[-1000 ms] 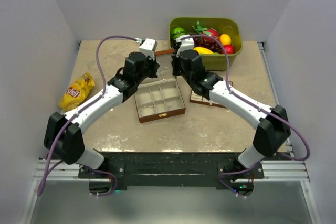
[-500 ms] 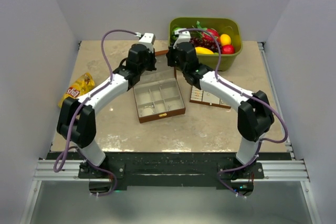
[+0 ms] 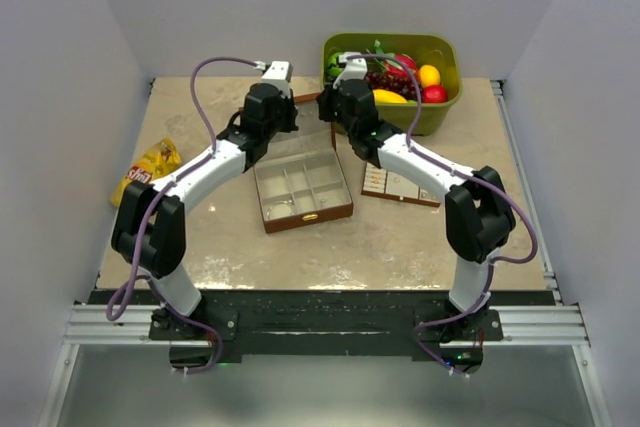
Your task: Organize the mixed jewelry
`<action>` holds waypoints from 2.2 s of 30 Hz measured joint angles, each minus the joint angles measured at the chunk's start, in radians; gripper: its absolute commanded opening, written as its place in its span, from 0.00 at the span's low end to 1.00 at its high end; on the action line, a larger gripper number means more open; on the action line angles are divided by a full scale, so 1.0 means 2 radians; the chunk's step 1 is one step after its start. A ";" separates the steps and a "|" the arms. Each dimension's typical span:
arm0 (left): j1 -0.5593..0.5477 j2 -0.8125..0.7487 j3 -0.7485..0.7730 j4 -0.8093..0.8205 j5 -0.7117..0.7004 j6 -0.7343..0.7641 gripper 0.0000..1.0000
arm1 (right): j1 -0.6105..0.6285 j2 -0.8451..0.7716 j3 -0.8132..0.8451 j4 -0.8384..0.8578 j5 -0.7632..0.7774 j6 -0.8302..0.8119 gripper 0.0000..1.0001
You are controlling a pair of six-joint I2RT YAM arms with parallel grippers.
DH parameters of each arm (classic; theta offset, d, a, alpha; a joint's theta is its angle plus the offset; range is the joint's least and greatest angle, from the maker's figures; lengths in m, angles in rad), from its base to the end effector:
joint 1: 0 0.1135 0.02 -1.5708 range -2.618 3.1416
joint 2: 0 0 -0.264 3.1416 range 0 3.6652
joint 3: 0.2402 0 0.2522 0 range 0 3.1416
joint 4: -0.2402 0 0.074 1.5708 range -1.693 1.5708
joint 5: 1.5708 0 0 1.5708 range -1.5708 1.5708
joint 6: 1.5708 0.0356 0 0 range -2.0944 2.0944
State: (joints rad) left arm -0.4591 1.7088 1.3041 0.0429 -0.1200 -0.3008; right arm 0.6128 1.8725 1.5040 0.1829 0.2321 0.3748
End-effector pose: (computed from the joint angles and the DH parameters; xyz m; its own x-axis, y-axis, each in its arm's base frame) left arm 0.3671 -0.1767 0.2950 -0.4037 -0.1286 -0.9058 0.2303 0.9439 -0.2366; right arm 0.3772 0.2552 0.3133 -0.2777 0.2403 -0.9301 -0.2935 0.9007 0.3203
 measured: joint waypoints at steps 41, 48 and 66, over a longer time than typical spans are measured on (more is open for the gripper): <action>0.000 0.019 -0.050 0.038 0.002 -0.042 0.31 | -0.003 0.021 -0.109 0.089 0.004 0.065 0.24; -0.010 0.000 -0.097 0.036 0.039 -0.042 0.64 | -0.003 -0.038 -0.175 0.085 -0.005 0.071 0.28; -0.010 -0.231 -0.171 0.002 0.037 -0.020 0.99 | 0.001 -0.066 -0.218 -0.031 -0.031 0.064 0.34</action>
State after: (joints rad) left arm -0.4801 1.2476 0.9615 0.0460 -0.0460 -0.3416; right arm 0.6155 1.7405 1.0687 0.1207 0.1703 0.5034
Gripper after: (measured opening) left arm 0.934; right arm 0.332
